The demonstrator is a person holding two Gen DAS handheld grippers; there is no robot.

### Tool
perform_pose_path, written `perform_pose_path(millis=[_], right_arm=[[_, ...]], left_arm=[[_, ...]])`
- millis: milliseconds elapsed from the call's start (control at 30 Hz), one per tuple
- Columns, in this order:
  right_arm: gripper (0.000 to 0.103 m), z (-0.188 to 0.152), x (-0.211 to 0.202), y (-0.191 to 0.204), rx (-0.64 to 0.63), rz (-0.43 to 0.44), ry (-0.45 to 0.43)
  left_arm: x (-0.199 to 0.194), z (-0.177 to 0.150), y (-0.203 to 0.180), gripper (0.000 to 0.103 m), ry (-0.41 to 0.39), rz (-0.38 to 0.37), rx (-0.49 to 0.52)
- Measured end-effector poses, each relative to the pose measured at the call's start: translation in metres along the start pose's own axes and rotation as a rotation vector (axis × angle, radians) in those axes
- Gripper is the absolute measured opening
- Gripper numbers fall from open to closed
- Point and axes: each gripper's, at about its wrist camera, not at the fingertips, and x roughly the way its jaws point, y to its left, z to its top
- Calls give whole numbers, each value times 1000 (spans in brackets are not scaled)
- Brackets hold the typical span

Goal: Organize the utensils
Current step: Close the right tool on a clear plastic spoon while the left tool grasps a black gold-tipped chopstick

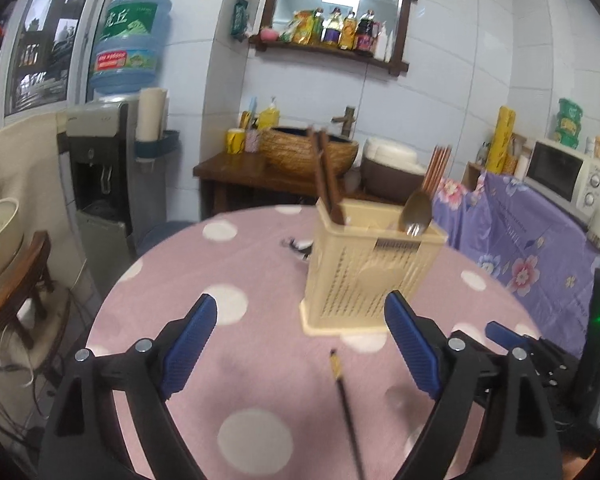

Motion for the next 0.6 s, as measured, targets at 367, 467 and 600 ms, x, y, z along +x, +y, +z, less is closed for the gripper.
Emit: perform_pose_path(millis=[367,467,600], right_arm=[[61,-55,20,8,-11,-8,184],[61,-65,30,14,-21,-9,236],[58,-70,44,20,-22,-16,280]], left_arm=[[9,-59,32,90,126,96,-8],[10,-61,30,92,129,109,16],[10,-65,27,95,139,96,19]])
